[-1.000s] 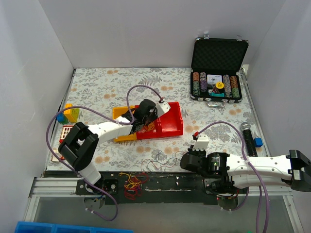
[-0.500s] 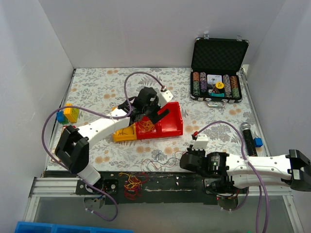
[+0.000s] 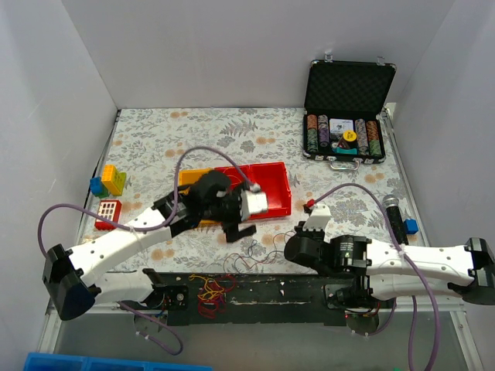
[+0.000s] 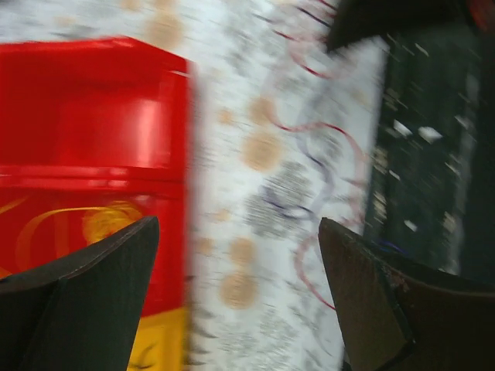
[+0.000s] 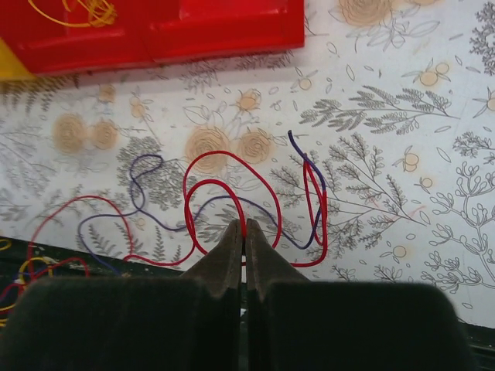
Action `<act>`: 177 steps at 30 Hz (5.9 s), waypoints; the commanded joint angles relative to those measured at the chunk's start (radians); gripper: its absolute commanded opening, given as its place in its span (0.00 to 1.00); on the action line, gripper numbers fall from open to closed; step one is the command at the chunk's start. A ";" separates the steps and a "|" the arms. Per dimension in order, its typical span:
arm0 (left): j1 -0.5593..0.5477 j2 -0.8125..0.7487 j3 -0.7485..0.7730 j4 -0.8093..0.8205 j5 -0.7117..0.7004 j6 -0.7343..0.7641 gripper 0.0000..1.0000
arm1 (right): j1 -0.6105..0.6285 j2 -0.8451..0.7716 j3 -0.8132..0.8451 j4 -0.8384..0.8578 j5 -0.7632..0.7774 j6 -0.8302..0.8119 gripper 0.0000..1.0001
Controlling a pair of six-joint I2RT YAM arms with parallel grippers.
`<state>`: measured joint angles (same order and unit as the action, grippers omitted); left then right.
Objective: Untangle the cables
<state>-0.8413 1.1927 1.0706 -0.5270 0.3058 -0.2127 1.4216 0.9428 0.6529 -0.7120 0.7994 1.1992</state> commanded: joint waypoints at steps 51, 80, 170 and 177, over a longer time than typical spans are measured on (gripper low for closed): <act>0.186 -0.036 -0.189 -0.206 0.191 -0.065 0.79 | 0.008 0.389 -0.012 0.628 -0.740 -0.790 0.60; 0.191 -0.093 -0.150 -0.297 0.191 0.013 0.86 | 0.042 0.413 0.051 0.512 -0.571 -0.839 0.56; 0.137 -0.097 -0.161 -0.059 0.173 -0.069 0.85 | -0.418 0.082 0.588 0.388 -0.669 -1.026 0.01; 0.111 -0.061 -0.176 -0.097 0.327 -0.083 0.92 | -0.417 0.108 0.781 0.329 -0.585 -1.072 0.01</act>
<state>-0.7033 1.1103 0.8913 -0.6086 0.5137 -0.2779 1.0054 1.0473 1.2869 -0.3885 0.1593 0.1638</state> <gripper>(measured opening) 0.880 0.030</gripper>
